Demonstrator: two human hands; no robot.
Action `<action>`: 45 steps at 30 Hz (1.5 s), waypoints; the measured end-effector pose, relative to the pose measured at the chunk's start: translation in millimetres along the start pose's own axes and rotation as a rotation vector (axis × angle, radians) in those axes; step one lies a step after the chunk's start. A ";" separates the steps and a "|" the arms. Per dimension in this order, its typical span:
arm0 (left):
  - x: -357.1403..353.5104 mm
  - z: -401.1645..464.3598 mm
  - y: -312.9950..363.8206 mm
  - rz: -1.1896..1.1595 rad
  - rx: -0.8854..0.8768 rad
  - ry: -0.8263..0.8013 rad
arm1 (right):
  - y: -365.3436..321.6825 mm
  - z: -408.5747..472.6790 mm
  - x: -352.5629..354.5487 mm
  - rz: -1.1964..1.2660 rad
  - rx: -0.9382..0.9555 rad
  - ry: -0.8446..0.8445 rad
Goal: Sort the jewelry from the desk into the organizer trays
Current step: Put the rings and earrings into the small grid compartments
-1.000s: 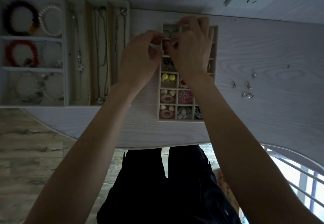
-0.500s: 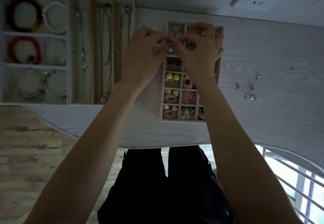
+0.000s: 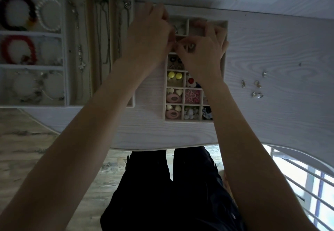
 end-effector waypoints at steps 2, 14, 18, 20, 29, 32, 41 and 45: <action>2.0 6.6 9.4 0.150 -0.055 -0.009 | -1.7 -0.1 0.4 -0.056 0.018 0.073; -2.3 -3.1 -13.9 -0.359 0.116 -0.022 | -5.4 8.3 -2.1 -0.174 0.066 0.037; -7.0 -14.7 -18.5 -0.593 0.251 -0.111 | -5.8 7.7 -3.2 -0.195 0.059 0.011; -9.7 -16.5 -19.5 -0.611 0.271 -0.139 | -7.6 8.1 -2.8 -0.224 0.021 -0.005; -13.4 -17.5 -21.1 -0.674 0.303 -0.165 | -9.6 5.5 2.7 -0.274 -0.049 0.010; -15.4 -18.4 -21.7 -0.674 0.298 -0.159 | -10.8 3.3 3.2 -0.241 -0.033 0.039; -17.5 -19.0 -22.1 -0.682 0.279 -0.140 | -12.7 5.8 -0.6 -0.149 -0.034 0.125; -18.9 -18.1 -22.8 -0.692 0.280 -0.141 | -11.0 5.1 -4.9 -0.104 -0.032 0.160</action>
Point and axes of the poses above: each hand's wrist, its own z-axis towards the middle knuckle, its own x-axis out of the back of the hand, y = z × x, the point moved 3 cm from there along z, towards the middle knuckle, and after that the axes turned 13 degrees about x, right-handed, at the moved point
